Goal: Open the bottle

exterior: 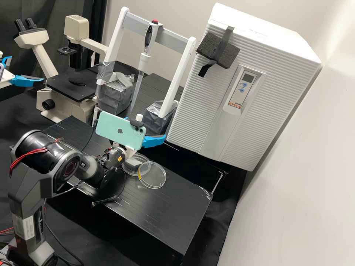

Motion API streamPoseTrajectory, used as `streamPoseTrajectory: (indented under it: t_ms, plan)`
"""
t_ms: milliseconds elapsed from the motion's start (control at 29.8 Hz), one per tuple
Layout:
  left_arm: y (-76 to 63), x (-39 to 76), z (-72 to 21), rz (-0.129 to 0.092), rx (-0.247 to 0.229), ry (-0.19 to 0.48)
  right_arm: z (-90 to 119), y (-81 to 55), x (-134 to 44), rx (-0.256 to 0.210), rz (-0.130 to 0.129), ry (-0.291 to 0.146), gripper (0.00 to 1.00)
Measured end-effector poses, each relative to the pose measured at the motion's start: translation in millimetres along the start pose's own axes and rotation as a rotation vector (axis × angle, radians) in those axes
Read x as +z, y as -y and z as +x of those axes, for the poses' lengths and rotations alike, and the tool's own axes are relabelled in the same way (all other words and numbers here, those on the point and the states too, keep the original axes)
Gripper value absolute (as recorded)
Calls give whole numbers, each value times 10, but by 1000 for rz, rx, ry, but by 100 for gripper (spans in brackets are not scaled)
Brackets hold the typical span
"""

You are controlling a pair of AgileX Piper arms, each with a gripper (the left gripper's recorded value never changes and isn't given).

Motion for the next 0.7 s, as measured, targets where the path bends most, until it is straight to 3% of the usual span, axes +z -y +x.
streamPoseTrajectory:
  t_ms: [268,335,402,536,670,704]
  plan:
    - [1,5,0,4,-1,6,0,0,0,0,0,0,100]
    - [5,28,-5,-6,-1,31,0,0,0,0,0,0,100]
    - [-10,92,-33,-39,6,73,0,0,0,0,0,0,100]
    - [-57,287,-116,-79,27,174,0,0,0,0,0,0,100]
    - [-114,551,-209,-63,55,315,0,0,0,0,0,0,100]
    - [-109,637,-248,-69,52,360,0,0,0,0,0,0,100]
